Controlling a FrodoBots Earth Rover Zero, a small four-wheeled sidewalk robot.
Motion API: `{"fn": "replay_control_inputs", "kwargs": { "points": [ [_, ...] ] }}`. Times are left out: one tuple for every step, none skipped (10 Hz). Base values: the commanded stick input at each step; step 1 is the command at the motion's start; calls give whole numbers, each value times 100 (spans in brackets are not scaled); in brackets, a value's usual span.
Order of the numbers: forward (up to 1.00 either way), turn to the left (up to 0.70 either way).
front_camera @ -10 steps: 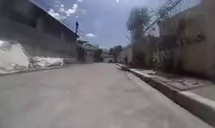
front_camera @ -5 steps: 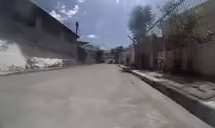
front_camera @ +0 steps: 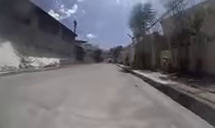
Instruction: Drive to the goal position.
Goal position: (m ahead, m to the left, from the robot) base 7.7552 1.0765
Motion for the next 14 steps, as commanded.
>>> {"fn": "replay_control_inputs", "kwargs": {
  "points": [
    [85,0],
    [85,0],
    [85,0],
    [85,0],
    [85,0],
    [85,0],
    [85,0],
    [85,0],
    [85,0],
    [85,0],
    [85,0],
    [85,0],
    [85,0],
    [85,0]
  ]
}}
